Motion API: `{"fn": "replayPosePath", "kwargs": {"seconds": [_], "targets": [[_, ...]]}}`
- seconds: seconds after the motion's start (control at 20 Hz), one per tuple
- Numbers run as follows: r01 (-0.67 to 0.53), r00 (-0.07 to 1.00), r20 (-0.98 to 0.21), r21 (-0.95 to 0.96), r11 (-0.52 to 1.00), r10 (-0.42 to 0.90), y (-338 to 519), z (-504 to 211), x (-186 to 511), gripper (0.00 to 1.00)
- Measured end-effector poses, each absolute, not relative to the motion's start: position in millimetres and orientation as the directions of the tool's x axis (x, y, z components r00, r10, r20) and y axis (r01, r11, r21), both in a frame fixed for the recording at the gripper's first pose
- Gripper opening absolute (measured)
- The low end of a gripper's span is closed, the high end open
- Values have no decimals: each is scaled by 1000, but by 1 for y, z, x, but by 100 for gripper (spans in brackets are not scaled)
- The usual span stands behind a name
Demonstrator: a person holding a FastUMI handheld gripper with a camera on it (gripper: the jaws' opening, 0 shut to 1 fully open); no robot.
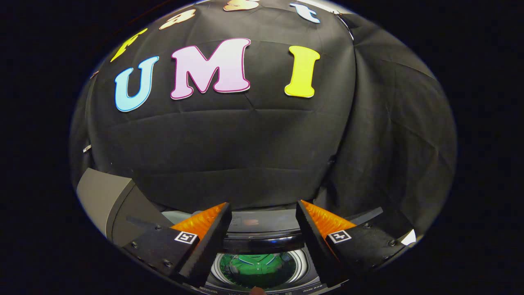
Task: Put the clothes into the washing machine and then close the washing machine lid.
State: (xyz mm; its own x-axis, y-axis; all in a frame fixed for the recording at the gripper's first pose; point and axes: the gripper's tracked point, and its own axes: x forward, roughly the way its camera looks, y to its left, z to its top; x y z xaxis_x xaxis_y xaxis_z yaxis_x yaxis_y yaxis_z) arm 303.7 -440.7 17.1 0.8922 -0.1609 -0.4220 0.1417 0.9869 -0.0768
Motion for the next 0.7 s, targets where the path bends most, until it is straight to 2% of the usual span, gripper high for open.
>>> {"fn": "replayPosePath", "kwargs": {"seconds": [0.4, 0.7], "targets": [[147, 890, -427, -69, 987, -162, -446, 1, 295, 99], [182, 842, -516, -4, 983, -158, -452, -53, 275, 100]]}}
